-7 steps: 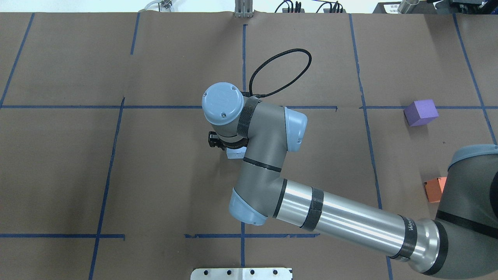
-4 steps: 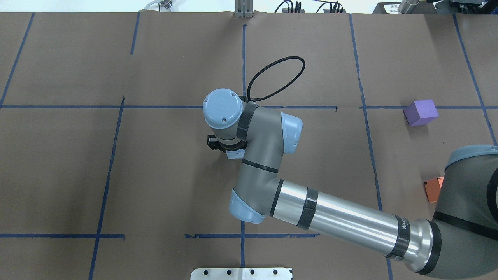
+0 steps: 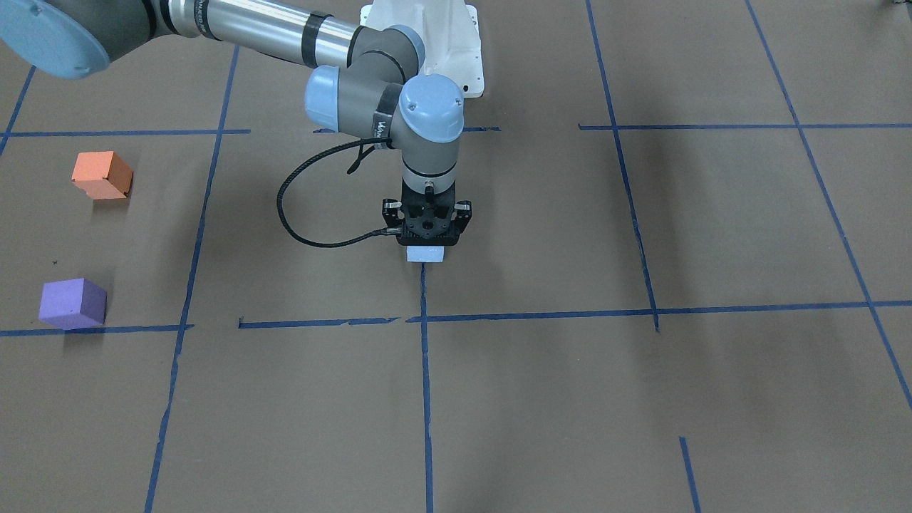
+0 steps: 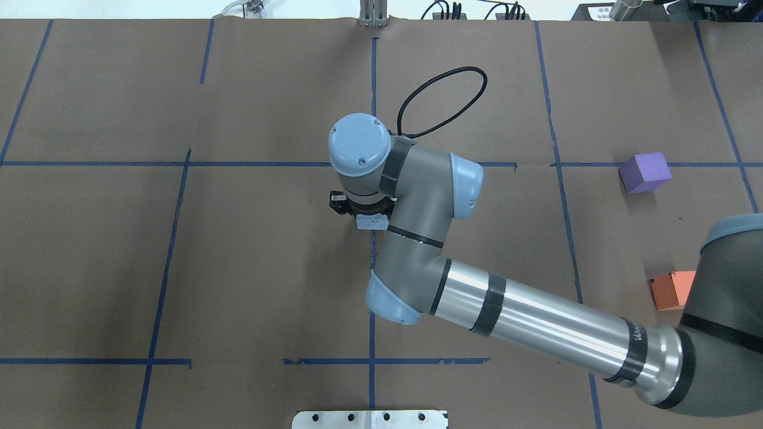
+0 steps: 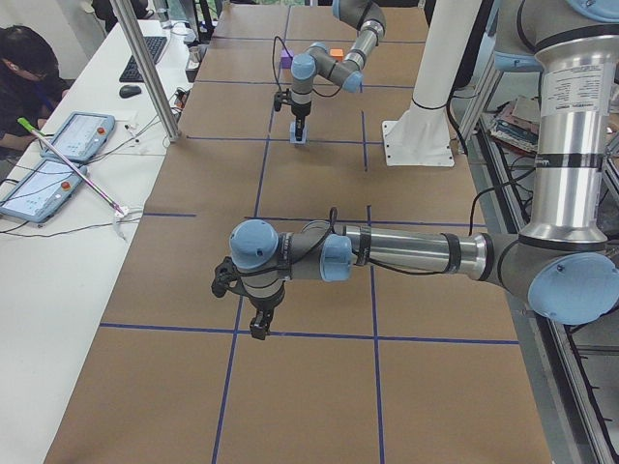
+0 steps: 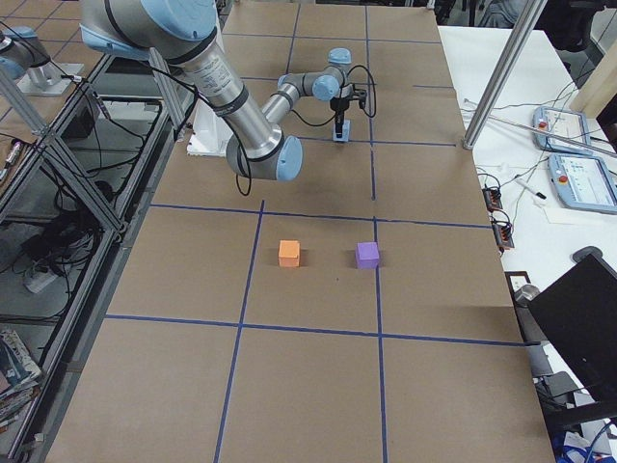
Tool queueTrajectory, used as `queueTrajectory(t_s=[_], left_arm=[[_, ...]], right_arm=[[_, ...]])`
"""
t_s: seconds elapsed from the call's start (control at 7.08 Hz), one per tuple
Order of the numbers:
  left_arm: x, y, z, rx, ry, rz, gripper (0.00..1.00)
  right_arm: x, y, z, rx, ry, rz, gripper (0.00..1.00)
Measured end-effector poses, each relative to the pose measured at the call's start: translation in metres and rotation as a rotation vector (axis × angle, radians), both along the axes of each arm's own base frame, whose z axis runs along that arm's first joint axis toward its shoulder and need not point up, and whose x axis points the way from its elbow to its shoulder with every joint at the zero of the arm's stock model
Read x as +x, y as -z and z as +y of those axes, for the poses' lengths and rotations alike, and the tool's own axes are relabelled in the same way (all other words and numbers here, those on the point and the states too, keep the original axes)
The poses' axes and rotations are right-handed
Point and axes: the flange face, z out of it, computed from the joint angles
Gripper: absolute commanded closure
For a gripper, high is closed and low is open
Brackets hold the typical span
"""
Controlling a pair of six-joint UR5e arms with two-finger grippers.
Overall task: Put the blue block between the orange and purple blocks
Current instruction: 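Carry the cube with the right gripper between the purple and orange cubes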
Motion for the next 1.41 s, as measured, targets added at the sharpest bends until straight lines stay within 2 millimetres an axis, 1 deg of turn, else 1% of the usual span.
queueTrajectory(t_s=[0.14,0.28,0.42,0.57,0.71,0.85,0.99,1.13,1.27,1.41], left_arm=[[0.000,0.000,0.000,0.001,-0.001,0.000,0.00],[0.001,0.001,0.000,0.000,-0.001,0.000,0.00],[0.001,0.001,0.000,0.000,-0.001,0.000,0.00],[0.001,0.001,-0.001,0.000,-0.001,0.000,0.00],[0.001,0.001,-0.001,0.001,0.000,0.000,0.00],[0.001,0.002,-0.001,0.002,0.000,0.000,0.00],[0.001,0.003,-0.001,0.003,0.000,0.000,0.00],[0.001,0.003,-0.001,0.003,0.000,0.000,0.00],[0.001,0.003,-0.001,0.003,0.000,0.000,0.00],[0.001,0.003,-0.001,0.003,0.000,0.000,0.00]], right_arm=[[0.054,-0.023,-0.010,0.007,0.019,0.008,0.80],[0.120,-0.055,-0.013,0.033,0.060,0.018,0.79],[0.187,-0.095,-0.012,0.062,0.107,0.028,0.79],[0.251,-0.141,-0.010,0.079,0.147,0.041,0.79],[0.305,-0.191,-0.003,0.086,0.171,0.042,0.79],[0.345,-0.240,0.010,0.098,0.175,0.024,0.79],[0.373,-0.280,0.027,0.108,0.166,0.005,0.79],[0.386,-0.306,0.037,0.098,0.158,-0.002,0.79],[0.389,-0.327,0.040,0.082,0.147,-0.004,0.79],[0.387,-0.349,0.038,0.069,0.120,-0.016,0.73]])
